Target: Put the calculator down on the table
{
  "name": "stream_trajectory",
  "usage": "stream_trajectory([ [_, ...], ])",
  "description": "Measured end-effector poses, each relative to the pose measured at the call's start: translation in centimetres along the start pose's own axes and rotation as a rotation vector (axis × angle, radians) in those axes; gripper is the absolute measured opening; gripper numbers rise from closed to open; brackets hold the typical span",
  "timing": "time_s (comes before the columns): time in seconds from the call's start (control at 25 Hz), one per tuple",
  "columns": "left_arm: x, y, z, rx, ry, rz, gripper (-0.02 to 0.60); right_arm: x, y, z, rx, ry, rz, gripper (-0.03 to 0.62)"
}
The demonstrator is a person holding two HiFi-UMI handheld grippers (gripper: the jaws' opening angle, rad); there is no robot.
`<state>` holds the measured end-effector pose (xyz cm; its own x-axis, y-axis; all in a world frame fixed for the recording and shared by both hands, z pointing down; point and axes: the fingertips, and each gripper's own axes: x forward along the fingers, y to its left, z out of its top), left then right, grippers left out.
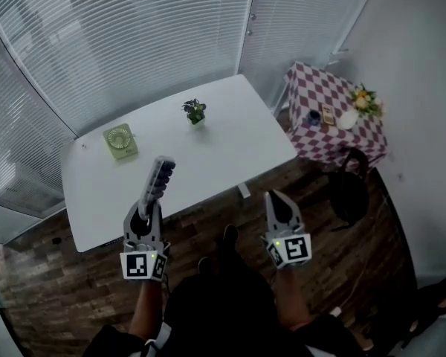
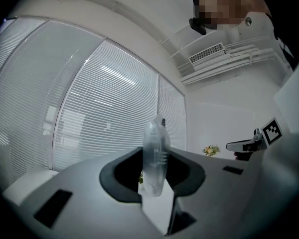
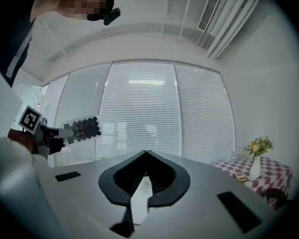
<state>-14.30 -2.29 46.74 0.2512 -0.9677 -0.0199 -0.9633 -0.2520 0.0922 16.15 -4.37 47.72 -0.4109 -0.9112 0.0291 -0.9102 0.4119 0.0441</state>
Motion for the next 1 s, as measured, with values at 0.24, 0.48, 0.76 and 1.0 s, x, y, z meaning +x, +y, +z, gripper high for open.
stream_trajectory([
  [0.24, 5.3, -0.4, 0.6, 0.010, -0.013, 0.029, 0.101, 5.2, -3.1, -0.2, -0.005, 0.008, 0.061, 0.006],
  [0.48, 9.8, -0.9, 1.5, 0.015, -0.032, 0.066, 0.101, 10.1, -6.3, 0.2, -0.019, -0.001, 0.132, 0.006],
  [0.76, 13.9, -1.1, 1.8, 0.028, -0.045, 0.104, 0.101, 15.0, -8.3, 0.3, 0.003, -0.015, 0.206, 0.006],
  [1.0, 16.4, -0.6, 2.4, 0.023, -0.038, 0.129, 0.101, 17.7, -9.9, 1.1, -0.006, -0.012, 0.235, 0.006],
])
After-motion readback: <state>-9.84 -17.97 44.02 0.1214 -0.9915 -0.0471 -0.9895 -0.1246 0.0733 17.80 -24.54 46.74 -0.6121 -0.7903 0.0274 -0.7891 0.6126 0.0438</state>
